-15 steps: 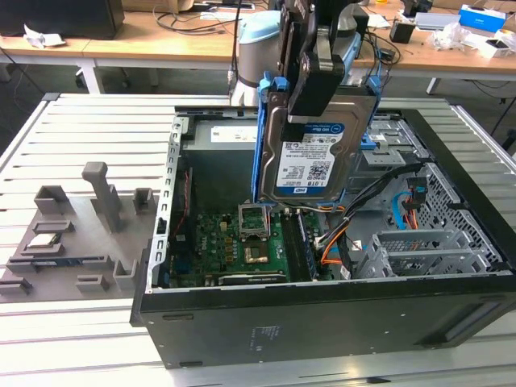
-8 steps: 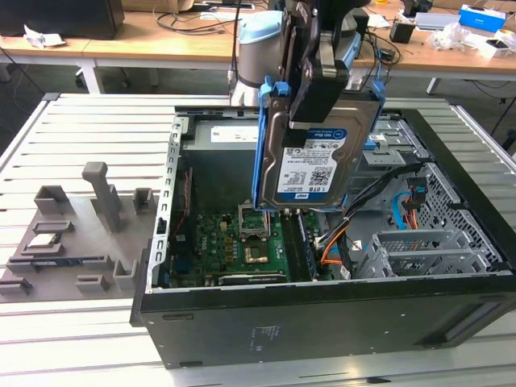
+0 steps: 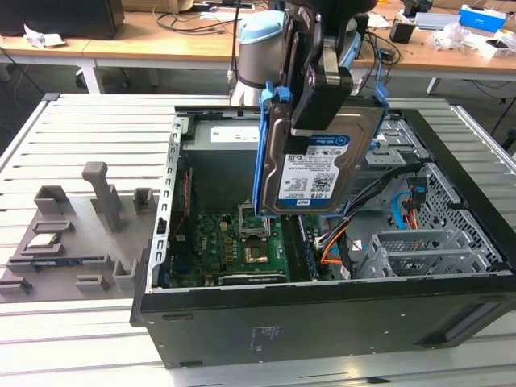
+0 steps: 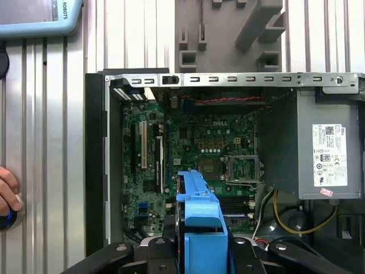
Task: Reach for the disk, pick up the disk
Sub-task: 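Pick up the disk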
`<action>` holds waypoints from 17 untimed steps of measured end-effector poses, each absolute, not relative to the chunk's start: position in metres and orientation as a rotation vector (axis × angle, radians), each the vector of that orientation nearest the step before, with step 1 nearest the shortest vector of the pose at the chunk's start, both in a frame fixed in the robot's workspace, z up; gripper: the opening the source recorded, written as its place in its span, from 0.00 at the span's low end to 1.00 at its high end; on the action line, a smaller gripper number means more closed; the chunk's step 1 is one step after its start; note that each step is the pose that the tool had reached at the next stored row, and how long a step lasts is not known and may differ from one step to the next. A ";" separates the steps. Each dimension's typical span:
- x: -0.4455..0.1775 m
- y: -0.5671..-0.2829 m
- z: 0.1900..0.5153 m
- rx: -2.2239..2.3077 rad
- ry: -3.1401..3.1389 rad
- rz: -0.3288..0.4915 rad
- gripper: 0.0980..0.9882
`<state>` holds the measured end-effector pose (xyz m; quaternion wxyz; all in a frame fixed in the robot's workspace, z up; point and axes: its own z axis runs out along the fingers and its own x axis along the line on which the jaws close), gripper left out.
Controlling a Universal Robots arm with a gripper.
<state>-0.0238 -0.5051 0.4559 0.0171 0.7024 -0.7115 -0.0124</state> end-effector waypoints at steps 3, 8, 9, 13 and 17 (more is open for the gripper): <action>-0.024 -0.509 0.456 2.183 -2.211 -0.039 0.30; -0.024 -0.516 0.456 2.183 -2.211 -0.039 0.30; -0.024 -0.518 0.456 2.183 -2.211 -0.039 0.30; -0.024 -0.525 0.456 2.183 -2.211 -0.039 0.30; -0.024 -0.531 0.456 2.183 -2.211 -0.039 0.30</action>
